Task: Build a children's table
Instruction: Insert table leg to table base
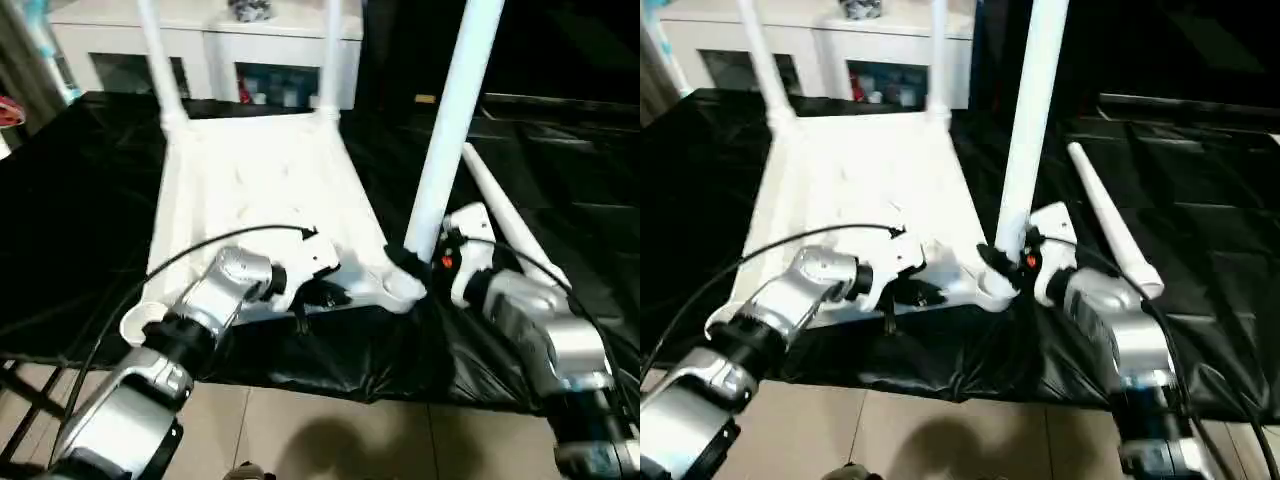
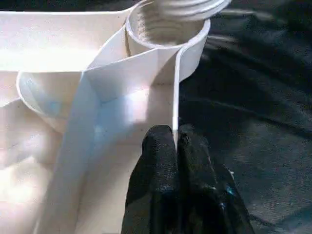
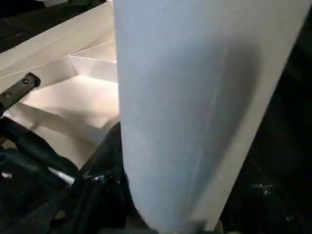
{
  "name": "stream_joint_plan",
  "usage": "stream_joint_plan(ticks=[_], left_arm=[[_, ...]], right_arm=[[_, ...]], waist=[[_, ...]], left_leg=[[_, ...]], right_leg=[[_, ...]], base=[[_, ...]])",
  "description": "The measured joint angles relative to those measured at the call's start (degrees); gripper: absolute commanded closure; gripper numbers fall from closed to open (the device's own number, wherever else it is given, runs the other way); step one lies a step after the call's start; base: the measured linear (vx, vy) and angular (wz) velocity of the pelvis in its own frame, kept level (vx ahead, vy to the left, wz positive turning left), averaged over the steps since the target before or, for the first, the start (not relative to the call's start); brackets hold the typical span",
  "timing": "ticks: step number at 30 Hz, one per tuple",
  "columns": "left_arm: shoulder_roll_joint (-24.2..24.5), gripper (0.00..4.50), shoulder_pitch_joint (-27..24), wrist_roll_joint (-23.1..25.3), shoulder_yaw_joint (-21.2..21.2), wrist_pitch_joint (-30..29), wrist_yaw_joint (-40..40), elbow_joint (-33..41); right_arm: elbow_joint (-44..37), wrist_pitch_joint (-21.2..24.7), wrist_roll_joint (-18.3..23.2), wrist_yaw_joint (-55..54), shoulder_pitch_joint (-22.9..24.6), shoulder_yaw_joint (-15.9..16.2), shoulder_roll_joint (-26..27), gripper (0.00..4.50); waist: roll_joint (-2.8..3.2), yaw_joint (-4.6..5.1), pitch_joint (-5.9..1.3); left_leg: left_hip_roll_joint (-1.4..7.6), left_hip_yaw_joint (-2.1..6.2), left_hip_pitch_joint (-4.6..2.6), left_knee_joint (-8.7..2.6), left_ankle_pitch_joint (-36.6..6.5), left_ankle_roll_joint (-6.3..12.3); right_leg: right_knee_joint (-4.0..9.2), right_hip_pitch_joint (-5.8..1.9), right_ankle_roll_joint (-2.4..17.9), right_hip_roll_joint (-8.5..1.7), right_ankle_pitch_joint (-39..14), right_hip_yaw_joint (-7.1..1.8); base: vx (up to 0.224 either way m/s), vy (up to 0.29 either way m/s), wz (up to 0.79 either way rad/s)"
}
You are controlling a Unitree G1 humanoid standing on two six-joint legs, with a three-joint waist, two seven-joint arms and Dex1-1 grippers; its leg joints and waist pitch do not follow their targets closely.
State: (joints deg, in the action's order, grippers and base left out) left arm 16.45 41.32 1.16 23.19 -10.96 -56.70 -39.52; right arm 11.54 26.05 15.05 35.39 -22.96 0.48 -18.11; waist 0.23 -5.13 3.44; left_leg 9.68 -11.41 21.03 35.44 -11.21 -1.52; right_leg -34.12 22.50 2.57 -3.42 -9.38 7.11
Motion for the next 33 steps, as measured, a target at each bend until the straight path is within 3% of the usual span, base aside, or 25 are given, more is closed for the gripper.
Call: stream_joint_plan(ticks=[3,14,33], left_arm=[[1.56,4.5,-1.72,-0.85,-1.09,-1.01,-0.88,3.4],[1.31,4.5,-3.24,-1.53,-1.62,-2.72,-2.65,5.97],[0.37,4.5,-3.31,-1.35,-1.86,-3.66,-2.3,6.07]], right_arm=[[2.45,-0.71,-0.1,-0.09,-2.07,-0.06,0.21,2.6],[9.75,-2.52,-1.07,3.45,-7.23,1.19,0.89,2.6],[12.41,-1.83,-1.21,6.43,-7.98,2.35,1.63,2.6]], waist=[[-0.08,0.34,0.04],[-0.16,-0.64,0.04],[-0.27,-0.69,0.0]], left_leg=[[0.02,-0.01,0.15,-0.04,-0.01,-0.01],[0.0,-0.06,0.34,-0.15,-0.04,0.04],[0.0,-0.07,0.29,-0.14,-0.03,0.03]], right_leg=[[-0.02,0.21,0.05,0.0,0.03,0.0],[0.02,0.45,0.23,0.0,0.1,-0.01],[0.01,0.42,0.13,-0.01,0.04,-0.02]], base=[[0.0,0.0,0.0],[0.0,0.0,0.0],[0.0,0.0,0.0]])
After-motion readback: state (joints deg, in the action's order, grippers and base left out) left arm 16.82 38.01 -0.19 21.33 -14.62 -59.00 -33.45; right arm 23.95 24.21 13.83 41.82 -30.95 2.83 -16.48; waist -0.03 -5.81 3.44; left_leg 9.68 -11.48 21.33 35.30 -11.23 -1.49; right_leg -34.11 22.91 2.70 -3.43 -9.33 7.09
